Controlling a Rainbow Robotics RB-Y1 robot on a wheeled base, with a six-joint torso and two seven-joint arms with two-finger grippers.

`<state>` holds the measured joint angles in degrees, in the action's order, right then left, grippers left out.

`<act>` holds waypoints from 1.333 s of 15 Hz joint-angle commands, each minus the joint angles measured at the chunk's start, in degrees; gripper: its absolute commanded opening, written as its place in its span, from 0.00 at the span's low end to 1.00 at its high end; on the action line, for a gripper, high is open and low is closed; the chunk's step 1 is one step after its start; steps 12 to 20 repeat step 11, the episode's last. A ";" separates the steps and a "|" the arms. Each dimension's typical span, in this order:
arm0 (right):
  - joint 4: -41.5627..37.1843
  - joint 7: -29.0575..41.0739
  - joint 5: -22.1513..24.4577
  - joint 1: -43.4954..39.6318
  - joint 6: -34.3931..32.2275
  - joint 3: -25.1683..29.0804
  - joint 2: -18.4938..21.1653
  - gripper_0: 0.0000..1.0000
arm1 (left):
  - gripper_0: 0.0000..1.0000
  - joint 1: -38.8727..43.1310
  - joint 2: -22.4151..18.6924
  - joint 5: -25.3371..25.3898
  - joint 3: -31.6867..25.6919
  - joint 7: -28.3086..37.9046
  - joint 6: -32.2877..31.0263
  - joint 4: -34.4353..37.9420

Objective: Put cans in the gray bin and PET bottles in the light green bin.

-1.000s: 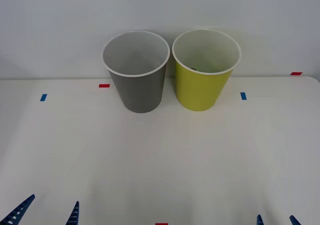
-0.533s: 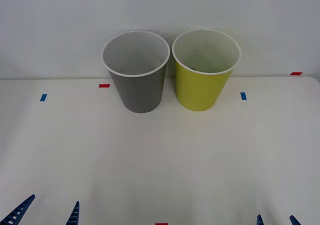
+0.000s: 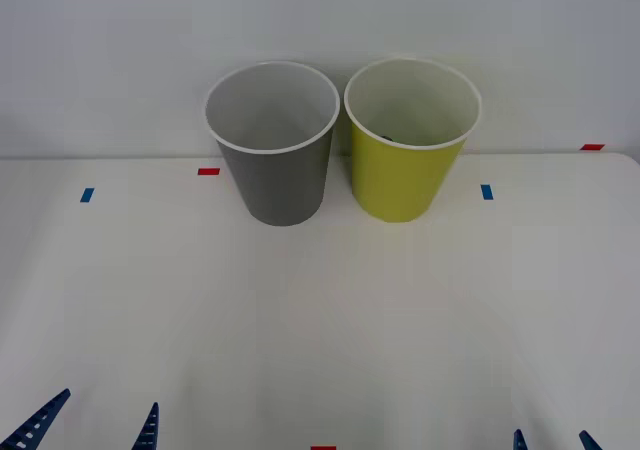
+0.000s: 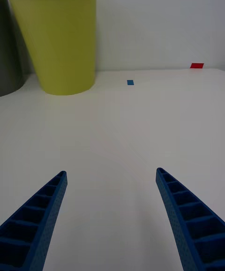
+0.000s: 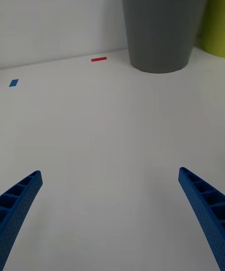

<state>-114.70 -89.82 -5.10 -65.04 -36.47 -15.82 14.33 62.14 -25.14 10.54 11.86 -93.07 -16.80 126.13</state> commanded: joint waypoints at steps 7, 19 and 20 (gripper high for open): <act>0.00 0.00 0.00 0.00 0.00 0.00 0.00 0.65 | 1.00 0.00 0.00 0.00 0.00 -0.01 0.02 -0.01; 0.00 0.00 0.00 0.00 0.00 0.00 0.00 0.65 | 1.00 0.00 0.00 0.00 0.00 -0.01 0.02 -0.01; 0.00 0.00 0.00 0.00 0.00 0.00 0.00 0.65 | 1.00 0.00 0.00 0.00 0.00 -0.01 0.02 -0.01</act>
